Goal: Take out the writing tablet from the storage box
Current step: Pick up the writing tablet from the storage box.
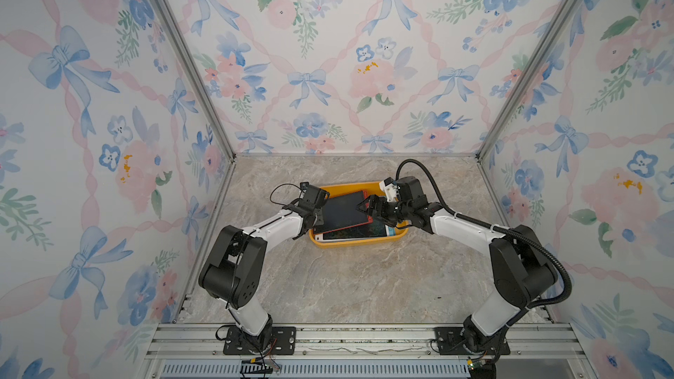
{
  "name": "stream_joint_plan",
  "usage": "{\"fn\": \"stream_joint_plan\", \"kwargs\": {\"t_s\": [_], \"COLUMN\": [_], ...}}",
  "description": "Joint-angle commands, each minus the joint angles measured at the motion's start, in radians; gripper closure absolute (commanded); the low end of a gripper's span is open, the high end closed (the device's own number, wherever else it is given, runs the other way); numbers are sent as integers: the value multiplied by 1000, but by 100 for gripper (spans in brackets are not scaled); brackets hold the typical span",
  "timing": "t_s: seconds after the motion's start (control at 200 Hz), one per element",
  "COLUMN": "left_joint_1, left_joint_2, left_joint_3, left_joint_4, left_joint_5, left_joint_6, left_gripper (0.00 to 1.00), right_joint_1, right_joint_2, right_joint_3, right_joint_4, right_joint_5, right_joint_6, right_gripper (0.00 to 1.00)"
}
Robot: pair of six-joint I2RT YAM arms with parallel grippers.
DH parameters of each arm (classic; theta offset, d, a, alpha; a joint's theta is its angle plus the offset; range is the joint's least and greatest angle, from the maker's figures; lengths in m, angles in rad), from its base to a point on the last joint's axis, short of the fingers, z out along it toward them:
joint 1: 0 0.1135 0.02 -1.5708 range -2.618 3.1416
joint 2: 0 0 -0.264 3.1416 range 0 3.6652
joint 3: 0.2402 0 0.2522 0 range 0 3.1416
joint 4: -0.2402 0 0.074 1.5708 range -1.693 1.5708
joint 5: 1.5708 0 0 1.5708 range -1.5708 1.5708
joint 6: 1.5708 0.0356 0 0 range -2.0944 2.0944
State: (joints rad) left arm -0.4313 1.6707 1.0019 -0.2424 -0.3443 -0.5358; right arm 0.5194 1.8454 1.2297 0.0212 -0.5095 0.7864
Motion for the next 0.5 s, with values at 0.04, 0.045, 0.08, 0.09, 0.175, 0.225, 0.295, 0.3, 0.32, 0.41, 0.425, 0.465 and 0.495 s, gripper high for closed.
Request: {"fn": "stream_joint_plan", "kwargs": {"t_s": [0.04,0.045,0.08,0.09,0.175,0.225,0.295,0.3,0.32,0.41,0.425,0.465,0.495], "left_joint_1": [-6,-6,-5,-6,-5,-5,-6,-5,-5,-5,-6,-6,-7], "left_joint_2": [-21,-21,-21,-22,-21,-20,-19,-20,-18,-17,-17,-17,-16], "left_joint_3": [-11,-11,-11,-12,-11,-11,-11,-11,-11,-10,-10,-10,-8], "left_joint_4": [-9,-9,-9,-9,-9,-9,-9,-9,-9,-9,-9,-9,-9], "left_joint_5": [26,26,26,26,27,27,29,29,28,30,30,30,30], "left_joint_6": [-27,-27,-27,-27,-25,-25,-25,-26,-27,-27,-27,-29,-29], "left_gripper": [100,100,100,100,100,100,100,100,100,100,100,100,100], "right_joint_1": [25,25,27,27,28,31,36,36,36,40,40,41,39], "right_joint_2": [10,11,12,12,15,14,11,11,9,9,9,8,9], "right_joint_3": [-12,-12,-10,-10,-12,-12,-10,-10,-10,-8,-10,-10,-10], "right_joint_4": [85,87,89,90,108,113,114,113,111,106,106,101,96], "right_joint_5": [-116,-116,-118,-119,-130,-135,-139,-139,-142,-148,-149,-146,-144], "right_joint_6": [32,31,32,32,38,36,22,21,18,9,9,7,4], "right_gripper": [0,0,0,0,0,1,1,1,1,1,1,1,1]}}
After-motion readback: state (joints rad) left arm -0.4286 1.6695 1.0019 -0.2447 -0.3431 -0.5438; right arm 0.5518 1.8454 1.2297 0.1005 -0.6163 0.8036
